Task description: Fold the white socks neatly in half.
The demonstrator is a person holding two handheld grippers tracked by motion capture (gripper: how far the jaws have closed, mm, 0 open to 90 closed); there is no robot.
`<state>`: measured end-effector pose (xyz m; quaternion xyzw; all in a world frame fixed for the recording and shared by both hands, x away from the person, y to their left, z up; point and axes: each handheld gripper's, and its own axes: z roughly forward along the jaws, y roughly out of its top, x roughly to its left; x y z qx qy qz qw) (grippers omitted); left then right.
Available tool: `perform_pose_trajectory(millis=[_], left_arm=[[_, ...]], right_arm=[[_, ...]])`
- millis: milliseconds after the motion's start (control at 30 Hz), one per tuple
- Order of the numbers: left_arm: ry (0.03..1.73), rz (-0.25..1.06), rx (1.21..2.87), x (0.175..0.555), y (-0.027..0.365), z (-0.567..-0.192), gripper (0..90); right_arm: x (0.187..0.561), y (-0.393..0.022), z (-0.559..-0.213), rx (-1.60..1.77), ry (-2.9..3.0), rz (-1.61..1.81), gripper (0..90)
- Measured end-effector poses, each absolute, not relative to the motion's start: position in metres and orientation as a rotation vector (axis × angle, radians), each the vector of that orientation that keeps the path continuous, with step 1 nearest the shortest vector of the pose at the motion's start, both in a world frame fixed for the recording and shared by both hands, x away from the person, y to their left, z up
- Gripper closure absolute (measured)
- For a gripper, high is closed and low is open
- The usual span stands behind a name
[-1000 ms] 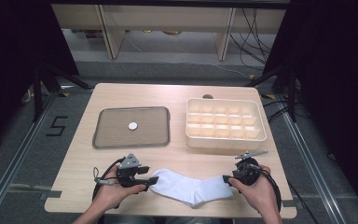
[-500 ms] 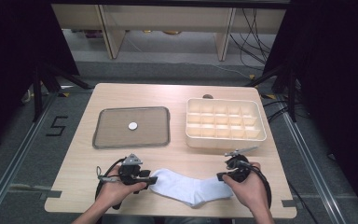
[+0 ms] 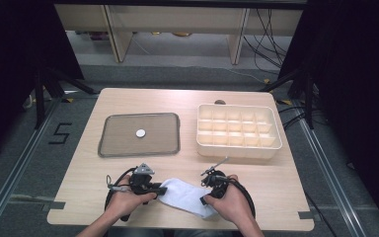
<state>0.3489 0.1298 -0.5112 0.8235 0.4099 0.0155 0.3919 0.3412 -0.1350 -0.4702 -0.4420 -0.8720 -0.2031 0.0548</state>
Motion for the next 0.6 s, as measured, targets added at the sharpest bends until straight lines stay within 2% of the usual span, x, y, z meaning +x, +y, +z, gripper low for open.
perform_pose_trajectory(millis=[167, 600], left_arm=[[1.053, 0.007, 2.059, 0.350, 0.132, -0.510, 83.7], [1.007, -0.075, 1.967, 0.349, 0.131, -0.480, 85.0]], right_arm=[[0.341, -0.137, -0.480, -1.391, -2.648, -0.550, 88.7], [0.340, -0.136, -0.483, -1.403, -2.645, -0.565, 89.1]])
